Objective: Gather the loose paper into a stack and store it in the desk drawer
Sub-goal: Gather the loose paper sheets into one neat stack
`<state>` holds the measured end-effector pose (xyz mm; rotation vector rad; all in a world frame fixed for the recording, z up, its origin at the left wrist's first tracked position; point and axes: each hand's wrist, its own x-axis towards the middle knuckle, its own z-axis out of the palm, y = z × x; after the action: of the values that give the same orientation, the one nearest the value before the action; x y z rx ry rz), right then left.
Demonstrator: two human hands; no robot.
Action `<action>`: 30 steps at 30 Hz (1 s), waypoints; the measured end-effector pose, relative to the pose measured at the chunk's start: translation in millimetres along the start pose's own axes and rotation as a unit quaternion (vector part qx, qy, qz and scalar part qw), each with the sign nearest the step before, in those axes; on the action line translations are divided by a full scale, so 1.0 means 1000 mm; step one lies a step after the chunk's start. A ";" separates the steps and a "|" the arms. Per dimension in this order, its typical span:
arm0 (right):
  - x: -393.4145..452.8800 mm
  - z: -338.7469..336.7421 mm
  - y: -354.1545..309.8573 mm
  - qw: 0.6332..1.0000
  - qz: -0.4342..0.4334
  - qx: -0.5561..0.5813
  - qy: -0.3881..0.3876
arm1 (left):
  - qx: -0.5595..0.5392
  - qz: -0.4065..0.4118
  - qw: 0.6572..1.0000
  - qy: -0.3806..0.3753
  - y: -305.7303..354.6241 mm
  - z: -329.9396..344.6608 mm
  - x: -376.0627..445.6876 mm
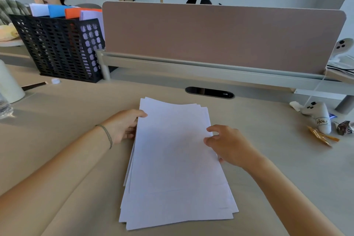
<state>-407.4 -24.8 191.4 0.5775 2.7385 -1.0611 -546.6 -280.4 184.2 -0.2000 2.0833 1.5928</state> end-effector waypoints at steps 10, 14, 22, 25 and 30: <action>0.000 -0.001 0.004 1.000 0.001 0.009 0.002 | 0.060 0.098 0.991 0.068 -0.003 0.029 -0.004; 0.001 -0.002 0.004 1.000 -0.001 0.005 0.003 | 0.079 0.117 0.988 0.067 -0.001 0.042 -0.010; 0.004 -0.003 0.009 1.000 0.002 0.012 0.014 | -0.008 -0.006 1.000 -0.029 0.013 0.022 -0.008; 0.009 -0.004 0.014 0.999 -0.002 0.037 0.014 | 0.006 0.015 1.000 -0.012 0.007 0.028 -0.004; 0.014 -0.008 0.022 0.999 -0.005 0.042 0.012 | -0.056 0.204 0.969 0.128 0.010 0.055 -0.026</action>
<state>-410.9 0.1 180.0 0.5934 2.7313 -1.1852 -511.8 -230.6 194.4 -0.0140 2.3442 2.0200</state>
